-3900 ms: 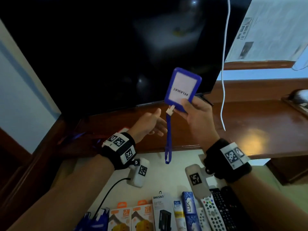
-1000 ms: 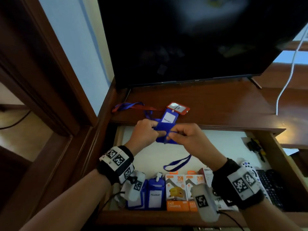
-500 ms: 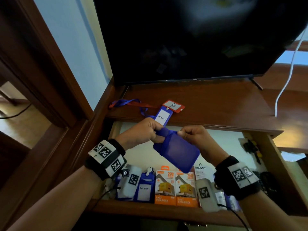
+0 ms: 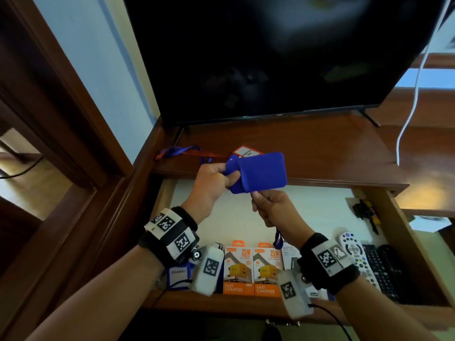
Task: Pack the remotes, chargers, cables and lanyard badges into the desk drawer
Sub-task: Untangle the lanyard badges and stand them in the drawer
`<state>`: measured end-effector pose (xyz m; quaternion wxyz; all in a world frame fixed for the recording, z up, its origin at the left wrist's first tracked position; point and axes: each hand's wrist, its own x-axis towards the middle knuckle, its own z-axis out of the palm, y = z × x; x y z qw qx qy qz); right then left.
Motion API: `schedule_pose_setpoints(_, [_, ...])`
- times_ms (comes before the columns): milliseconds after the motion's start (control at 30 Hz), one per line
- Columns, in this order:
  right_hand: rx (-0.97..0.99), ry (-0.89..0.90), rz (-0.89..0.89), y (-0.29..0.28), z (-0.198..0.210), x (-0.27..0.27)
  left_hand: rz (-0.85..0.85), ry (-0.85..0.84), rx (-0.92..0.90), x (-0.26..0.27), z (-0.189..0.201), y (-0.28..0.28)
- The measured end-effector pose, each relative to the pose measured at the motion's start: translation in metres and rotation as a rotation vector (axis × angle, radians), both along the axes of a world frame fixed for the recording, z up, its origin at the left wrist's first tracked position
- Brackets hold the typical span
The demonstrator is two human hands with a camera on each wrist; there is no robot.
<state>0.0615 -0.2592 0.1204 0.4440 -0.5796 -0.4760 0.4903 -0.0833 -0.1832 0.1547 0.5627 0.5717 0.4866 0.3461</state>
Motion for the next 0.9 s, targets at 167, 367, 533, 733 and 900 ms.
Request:
schedule_pose_setpoints(167, [0.101,-0.338,0.106,-0.002,0.011,-0.01,0.037,0.128,0.121,-0.004,-0.006,0.003])
schedule_pose_setpoints(367, [0.135,-0.515,0.263,0.001,0.029,-0.011,-0.243,0.618,0.397,-0.026,-0.009,0.018])
schedule_pose_setpoints(533, [0.111,-0.528,0.256,0.01,0.029,-0.008,-0.726,0.847,0.351,-0.036,-0.009,0.008])
schedule_pose_setpoints(733, [0.042,-0.374,0.224,0.01,0.014,-0.007,-0.848,0.69,0.19,-0.051,-0.018,0.006])
schedule_pose_setpoints(900, [0.024,-0.138,0.14,0.012,-0.002,-0.014,-0.614,0.252,0.058,-0.062,-0.023,0.003])
